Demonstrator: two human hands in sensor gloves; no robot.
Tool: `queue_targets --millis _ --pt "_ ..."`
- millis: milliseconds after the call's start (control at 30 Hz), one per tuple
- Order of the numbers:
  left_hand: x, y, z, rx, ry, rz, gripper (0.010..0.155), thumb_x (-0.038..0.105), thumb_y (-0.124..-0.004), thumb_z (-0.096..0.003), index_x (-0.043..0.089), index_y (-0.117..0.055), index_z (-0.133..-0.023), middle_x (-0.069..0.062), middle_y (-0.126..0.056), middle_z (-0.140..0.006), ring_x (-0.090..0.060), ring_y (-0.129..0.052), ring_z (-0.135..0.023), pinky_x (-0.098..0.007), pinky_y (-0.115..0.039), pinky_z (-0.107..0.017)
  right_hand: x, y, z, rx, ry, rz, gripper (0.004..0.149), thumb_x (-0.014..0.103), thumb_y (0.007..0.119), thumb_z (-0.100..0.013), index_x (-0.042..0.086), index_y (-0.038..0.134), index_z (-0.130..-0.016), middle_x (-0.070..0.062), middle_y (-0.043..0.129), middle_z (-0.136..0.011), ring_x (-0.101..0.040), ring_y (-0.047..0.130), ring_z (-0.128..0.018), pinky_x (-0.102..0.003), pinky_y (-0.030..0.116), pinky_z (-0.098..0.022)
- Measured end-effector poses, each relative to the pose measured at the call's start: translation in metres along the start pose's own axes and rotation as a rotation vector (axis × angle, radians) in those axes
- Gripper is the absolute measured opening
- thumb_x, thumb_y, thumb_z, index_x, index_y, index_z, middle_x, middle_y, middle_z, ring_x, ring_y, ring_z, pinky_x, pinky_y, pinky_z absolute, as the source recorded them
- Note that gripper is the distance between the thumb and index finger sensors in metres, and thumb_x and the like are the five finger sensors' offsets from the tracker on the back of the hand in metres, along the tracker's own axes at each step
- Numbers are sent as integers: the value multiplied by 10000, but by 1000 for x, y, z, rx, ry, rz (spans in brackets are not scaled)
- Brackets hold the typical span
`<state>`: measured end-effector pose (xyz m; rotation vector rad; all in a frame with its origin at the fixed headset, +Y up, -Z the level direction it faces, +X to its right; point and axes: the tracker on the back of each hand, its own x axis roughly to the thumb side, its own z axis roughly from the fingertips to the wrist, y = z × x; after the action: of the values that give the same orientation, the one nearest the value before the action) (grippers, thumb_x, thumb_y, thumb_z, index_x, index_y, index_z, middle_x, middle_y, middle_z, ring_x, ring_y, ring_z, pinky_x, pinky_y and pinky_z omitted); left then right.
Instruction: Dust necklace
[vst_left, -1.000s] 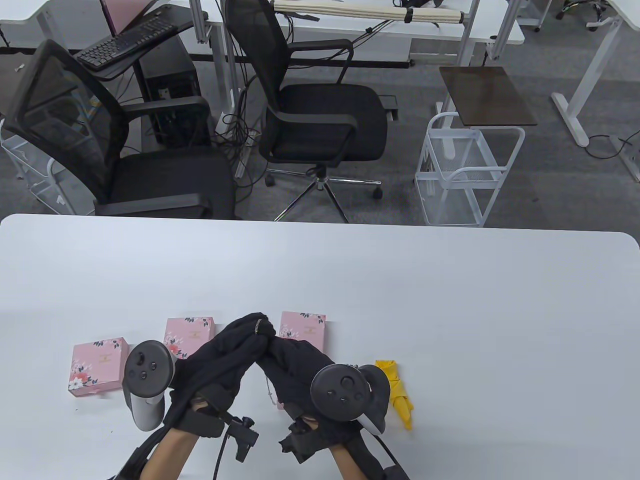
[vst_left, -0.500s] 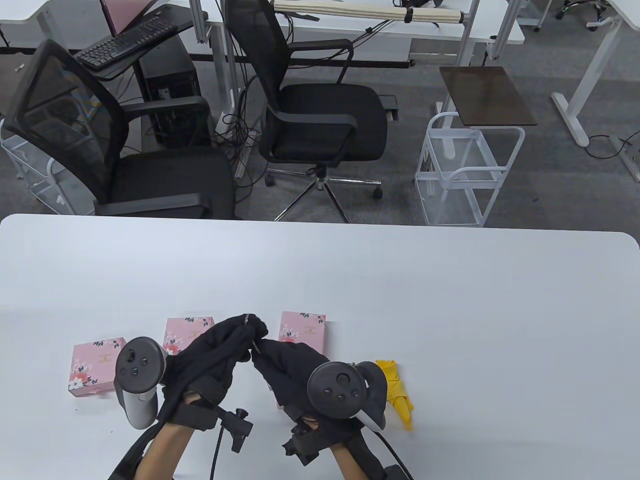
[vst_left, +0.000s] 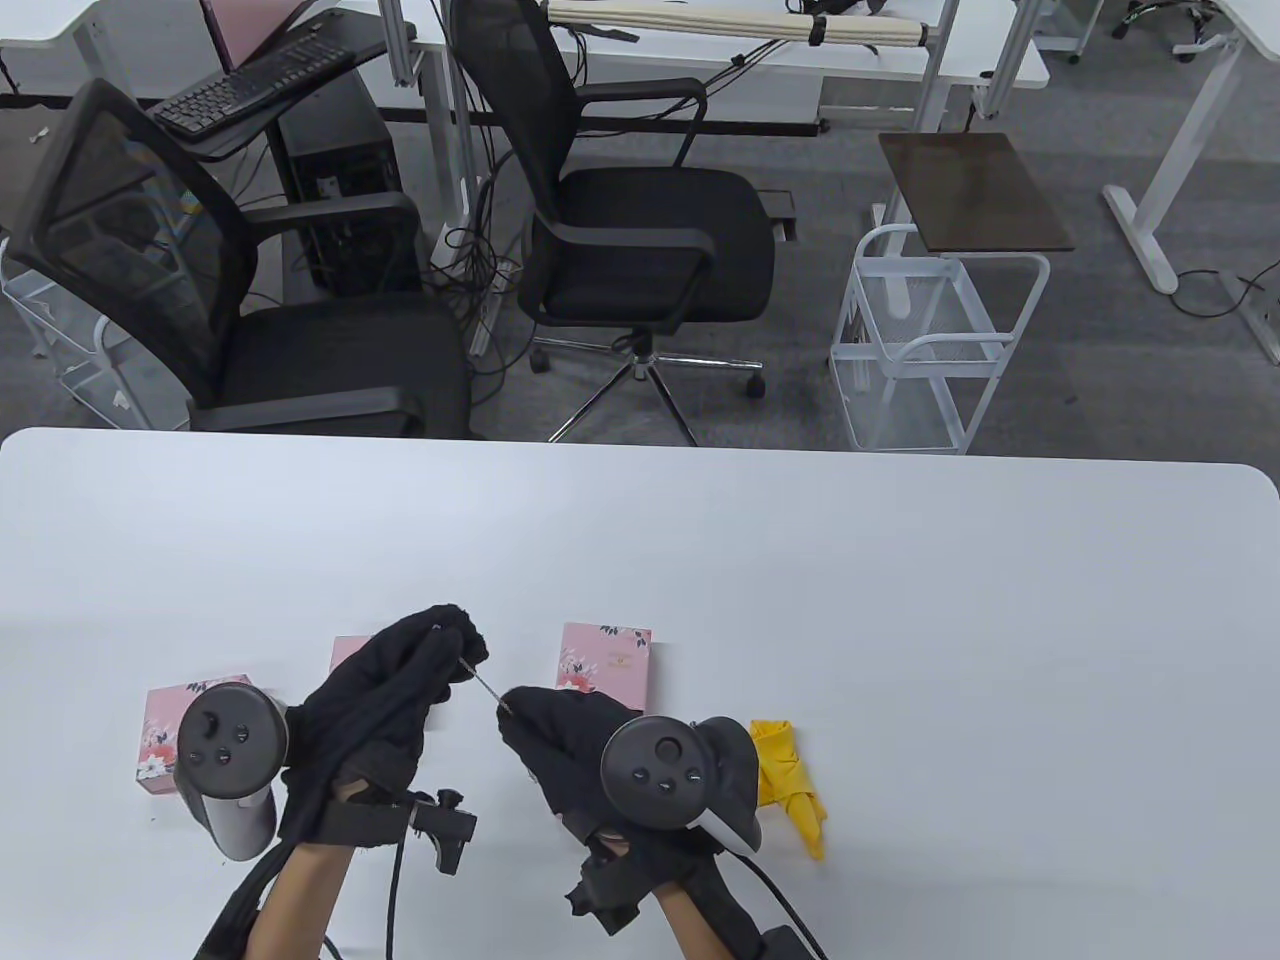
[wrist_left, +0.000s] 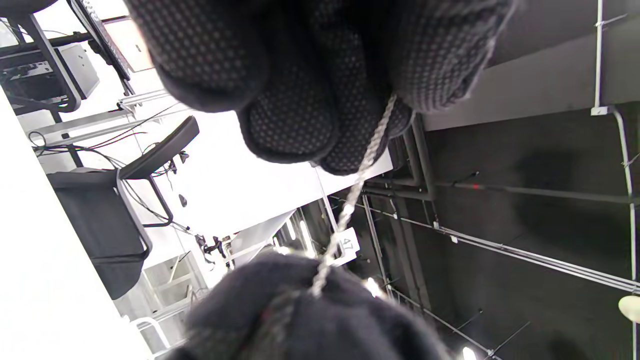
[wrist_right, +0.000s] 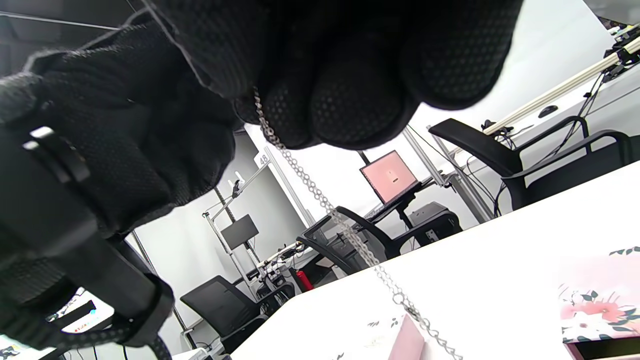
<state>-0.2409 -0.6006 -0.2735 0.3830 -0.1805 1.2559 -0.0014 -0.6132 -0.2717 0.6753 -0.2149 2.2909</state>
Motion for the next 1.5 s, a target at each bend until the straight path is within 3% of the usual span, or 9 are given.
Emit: queue_targets --millis 400,833,933,1033,1233,1500 --pt "5 10 0 48 -46 -103 380 490 -887 -513 278 -957 -821 26 -1099 -684 -157 -1044 -591 -375 -901 -423 -2 3 -1 24 15 13 347 305 757 -642 134 801 -941 -149 933 -780 -346 951 -588 -510 788 -523" --pt "18 0 2 -75 -120 -208 385 399 -809 -568 209 -918 -884 -25 -1078 -726 -190 -1028 -626 -389 -884 -448 -14 4 -5 94 94 30 358 323 750 -654 139 787 -959 -160 918 -812 -375 935 -618 -530 769 -539" --pt "22 -2 3 -89 -137 -201 387 390 -801 -577 207 -904 -902 -28 -1068 -747 -187 -1020 -644 -391 -879 -460 -19 0 -5 76 165 144 477 387 746 -656 91 720 -1029 -213 869 -889 -433 903 -672 -565 739 -565" --pt "24 -3 5 -83 -151 -205 388 414 -832 -554 228 -925 -882 -13 -1079 -737 -177 -1028 -637 -385 -886 -456 -29 -11 -4 44 207 258 533 420 736 -656 86 671 -1066 -225 828 -942 -445 880 -719 -571 726 -585" --pt "24 0 4 -72 -157 -204 390 465 -901 -500 283 -953 -841 21 -1089 -737 -169 -1033 -642 -381 -892 -457 -58 -41 8 -32 321 233 554 413 744 -656 77 643 -1085 -252 788 -980 -476 851 -751 -585 710 -594" --pt "24 2 4 -68 -155 -191 377 479 -923 -485 302 -965 -815 30 -1094 -720 -161 -1036 -631 -377 -894 -453 -114 -46 37 18 485 412 623 415 751 -652 69 555 -1131 -280 709 -1041 -503 805 -804 -596 687 -615"
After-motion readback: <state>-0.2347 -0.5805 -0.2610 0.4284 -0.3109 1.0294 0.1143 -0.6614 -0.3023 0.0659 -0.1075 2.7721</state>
